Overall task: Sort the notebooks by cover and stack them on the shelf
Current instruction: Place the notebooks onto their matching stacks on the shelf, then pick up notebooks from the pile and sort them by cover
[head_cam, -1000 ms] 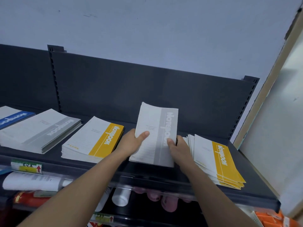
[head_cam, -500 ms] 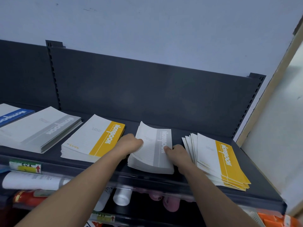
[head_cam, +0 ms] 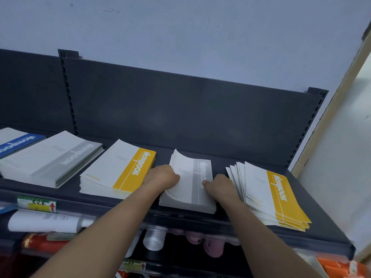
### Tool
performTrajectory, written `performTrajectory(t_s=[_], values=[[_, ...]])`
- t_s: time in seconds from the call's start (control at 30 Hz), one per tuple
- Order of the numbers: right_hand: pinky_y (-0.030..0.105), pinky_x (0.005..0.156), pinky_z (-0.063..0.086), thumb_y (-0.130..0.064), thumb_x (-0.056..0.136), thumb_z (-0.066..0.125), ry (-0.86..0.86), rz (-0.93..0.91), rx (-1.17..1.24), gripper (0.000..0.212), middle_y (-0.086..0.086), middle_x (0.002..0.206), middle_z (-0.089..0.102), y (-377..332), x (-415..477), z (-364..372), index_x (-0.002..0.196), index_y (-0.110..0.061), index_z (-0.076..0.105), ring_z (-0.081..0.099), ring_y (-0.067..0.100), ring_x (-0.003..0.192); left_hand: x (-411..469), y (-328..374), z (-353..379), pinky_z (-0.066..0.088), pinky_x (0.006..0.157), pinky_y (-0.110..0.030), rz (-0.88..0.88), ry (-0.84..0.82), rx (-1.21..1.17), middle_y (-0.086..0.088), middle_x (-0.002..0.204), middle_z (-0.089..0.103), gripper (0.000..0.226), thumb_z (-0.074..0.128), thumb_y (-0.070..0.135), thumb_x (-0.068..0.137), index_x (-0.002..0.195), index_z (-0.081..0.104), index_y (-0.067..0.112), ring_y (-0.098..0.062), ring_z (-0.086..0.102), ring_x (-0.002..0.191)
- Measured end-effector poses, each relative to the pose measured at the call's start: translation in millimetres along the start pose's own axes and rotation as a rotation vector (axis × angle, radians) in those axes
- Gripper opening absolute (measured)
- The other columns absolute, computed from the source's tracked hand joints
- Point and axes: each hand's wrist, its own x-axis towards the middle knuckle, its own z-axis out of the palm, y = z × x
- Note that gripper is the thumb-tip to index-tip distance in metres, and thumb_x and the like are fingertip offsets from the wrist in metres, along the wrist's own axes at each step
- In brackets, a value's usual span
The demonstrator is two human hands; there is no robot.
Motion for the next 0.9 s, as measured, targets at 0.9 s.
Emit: performTrajectory(t_s=[0.9], values=[[0.038,0.088,0.048,-0.041,0.086,0.066,-0.014,0.208,0.276,0.036,0.011,0.114,0.062,176,26,-114,0.101,-0.009,0.056,0.057,0.027,0.099,-43,187,78,0.040,0.069,-0.029,0.014,-0.180,-0.616,-0.002,0.105,0.052,0.039,0.060,0.027,0.094,0.125,0.046,0.009,-0.021,0.053,0.090]])
